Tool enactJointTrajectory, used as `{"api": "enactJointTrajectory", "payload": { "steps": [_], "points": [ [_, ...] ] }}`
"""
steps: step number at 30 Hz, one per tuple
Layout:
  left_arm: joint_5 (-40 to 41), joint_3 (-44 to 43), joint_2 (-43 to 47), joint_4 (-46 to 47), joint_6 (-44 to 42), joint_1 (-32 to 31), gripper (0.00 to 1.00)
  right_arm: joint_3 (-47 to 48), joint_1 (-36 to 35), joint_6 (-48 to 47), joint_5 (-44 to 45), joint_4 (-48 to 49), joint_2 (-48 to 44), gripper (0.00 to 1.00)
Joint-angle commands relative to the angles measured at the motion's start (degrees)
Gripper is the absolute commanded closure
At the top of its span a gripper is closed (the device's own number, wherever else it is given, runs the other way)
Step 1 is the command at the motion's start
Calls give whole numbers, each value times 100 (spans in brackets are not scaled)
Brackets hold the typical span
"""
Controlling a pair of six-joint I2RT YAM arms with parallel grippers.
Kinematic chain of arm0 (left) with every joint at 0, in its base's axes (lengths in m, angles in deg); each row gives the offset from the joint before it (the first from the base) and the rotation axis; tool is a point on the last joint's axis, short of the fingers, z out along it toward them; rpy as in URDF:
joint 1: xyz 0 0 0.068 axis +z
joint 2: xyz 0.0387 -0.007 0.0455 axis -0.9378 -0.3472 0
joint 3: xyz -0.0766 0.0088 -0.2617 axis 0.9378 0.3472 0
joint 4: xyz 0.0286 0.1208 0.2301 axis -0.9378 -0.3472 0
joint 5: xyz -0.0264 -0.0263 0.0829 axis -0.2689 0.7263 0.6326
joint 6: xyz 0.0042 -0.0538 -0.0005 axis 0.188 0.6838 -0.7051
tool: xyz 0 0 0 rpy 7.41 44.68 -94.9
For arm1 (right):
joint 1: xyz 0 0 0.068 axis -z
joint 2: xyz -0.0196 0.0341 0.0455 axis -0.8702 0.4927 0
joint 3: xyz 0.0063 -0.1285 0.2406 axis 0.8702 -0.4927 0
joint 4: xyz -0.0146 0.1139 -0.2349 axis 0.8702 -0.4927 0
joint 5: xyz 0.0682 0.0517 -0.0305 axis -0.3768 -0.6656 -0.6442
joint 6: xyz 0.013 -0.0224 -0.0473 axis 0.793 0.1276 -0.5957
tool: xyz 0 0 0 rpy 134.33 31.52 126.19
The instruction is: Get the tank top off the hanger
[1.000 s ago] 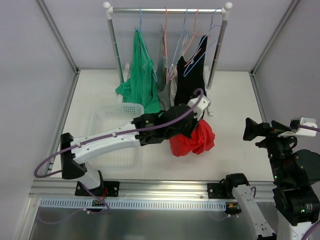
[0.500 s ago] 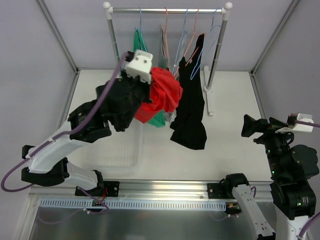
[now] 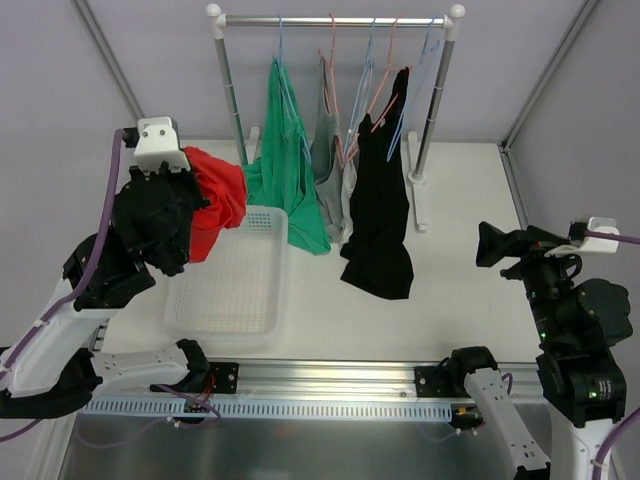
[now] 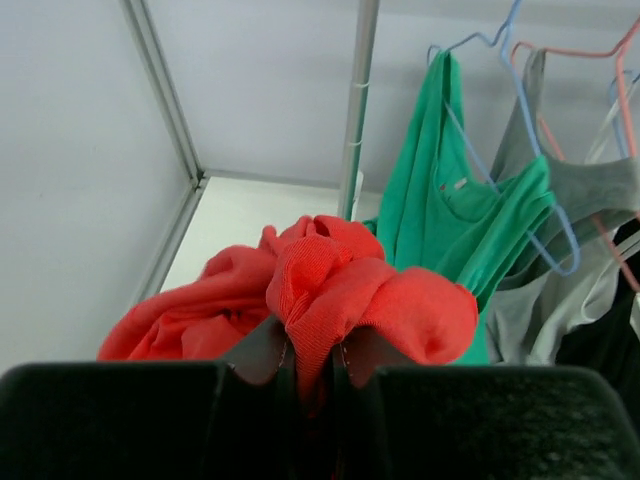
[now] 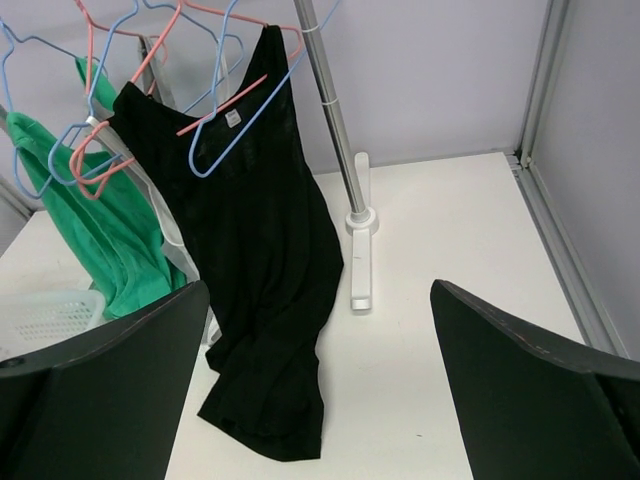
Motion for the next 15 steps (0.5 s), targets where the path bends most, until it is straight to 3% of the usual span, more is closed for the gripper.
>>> {"api": "enactJointTrajectory", "payload": {
  "steps": [1, 3, 5, 11, 15],
  "points": [
    [-543, 353, 98, -480, 1354, 341, 100, -44, -4, 191, -290, 446, 186, 1],
    [-1717, 659, 27, -974, 1981, 1157, 100, -88, -4, 279, -404, 525, 230, 1],
    [-2171, 1237, 97, -985, 2256, 1710, 100, -106, -4, 314, -518, 587, 247, 1],
    [-3007, 2127, 282, -976, 2898, 2109, 100, -158, -4, 297, -554, 596, 291, 1],
    [-3253, 2076, 361, -958, 2952, 2109, 100, -211, -4, 306, -580, 648, 353, 0]
  ]
}}
